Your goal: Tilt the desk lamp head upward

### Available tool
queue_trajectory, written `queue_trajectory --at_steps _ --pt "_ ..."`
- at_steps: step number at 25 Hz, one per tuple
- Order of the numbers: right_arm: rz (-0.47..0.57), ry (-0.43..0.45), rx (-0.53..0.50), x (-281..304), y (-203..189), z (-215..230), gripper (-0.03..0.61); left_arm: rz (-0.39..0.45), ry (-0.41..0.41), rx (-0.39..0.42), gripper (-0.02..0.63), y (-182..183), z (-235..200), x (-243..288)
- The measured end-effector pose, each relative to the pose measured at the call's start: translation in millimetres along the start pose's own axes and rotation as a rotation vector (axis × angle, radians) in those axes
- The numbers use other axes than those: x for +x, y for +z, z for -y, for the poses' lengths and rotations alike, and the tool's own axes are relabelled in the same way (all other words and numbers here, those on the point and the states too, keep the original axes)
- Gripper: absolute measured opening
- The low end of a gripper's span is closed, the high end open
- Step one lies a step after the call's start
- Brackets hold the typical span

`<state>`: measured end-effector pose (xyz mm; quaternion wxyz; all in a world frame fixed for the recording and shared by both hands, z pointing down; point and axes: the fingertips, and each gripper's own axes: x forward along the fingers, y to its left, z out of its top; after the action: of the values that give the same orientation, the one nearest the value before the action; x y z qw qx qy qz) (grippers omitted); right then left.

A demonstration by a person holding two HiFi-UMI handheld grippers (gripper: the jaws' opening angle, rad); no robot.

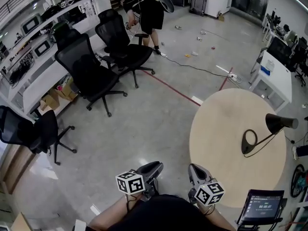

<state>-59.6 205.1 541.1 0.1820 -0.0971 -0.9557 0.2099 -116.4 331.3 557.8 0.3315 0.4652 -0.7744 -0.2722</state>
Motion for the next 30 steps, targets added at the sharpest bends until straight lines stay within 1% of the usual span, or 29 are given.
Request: queue_trajectory --at_steps 5,8,10,15,18,23,27,30 --pt "0.003 -0.068 -0.015 32 7 -12 0.002 -0.051 -0.049 0.001 0.098 28 -33 6" --pt "0.019 -0.138 -0.028 30 12 -8 0.002 -0.110 -0.105 0.002 0.098 32 -38 23" --pt "0.038 -0.196 -0.020 23 16 0 0.002 -0.159 -0.145 0.012 0.098 30 -35 41" --pt "0.120 -0.361 0.019 -8 30 37 0.002 -0.276 -0.281 0.053 0.098 20 -6 90" --pt "0.180 -0.428 0.033 -22 44 64 0.002 -0.329 -0.342 0.094 0.098 19 14 121" --pt "0.295 -0.484 0.039 -41 78 109 0.002 -0.393 -0.368 0.175 0.098 23 36 167" --pt "0.349 -0.524 0.026 -56 102 145 0.002 -0.419 -0.378 0.180 0.098 24 49 208" --pt "0.376 -0.562 0.005 -70 117 170 0.002 -0.438 -0.420 0.194 0.098 22 66 240"
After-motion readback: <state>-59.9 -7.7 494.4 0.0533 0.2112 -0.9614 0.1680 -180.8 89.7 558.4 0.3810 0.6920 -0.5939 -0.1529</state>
